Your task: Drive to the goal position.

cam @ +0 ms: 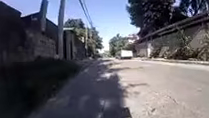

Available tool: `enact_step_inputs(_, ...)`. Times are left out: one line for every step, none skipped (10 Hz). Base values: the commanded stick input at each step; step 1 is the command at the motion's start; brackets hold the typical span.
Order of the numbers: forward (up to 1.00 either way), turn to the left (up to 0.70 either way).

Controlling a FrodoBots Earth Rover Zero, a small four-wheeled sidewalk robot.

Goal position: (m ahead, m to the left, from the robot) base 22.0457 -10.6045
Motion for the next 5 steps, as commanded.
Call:
enact_step_inputs(1.0,-0.03)
enact_step_inputs(1.0,-0.03)
enact_step_inputs(1.0,-0.03)
enact_step_inputs(1.0,-0.04)
enact_step_inputs(1.0,-0.4)
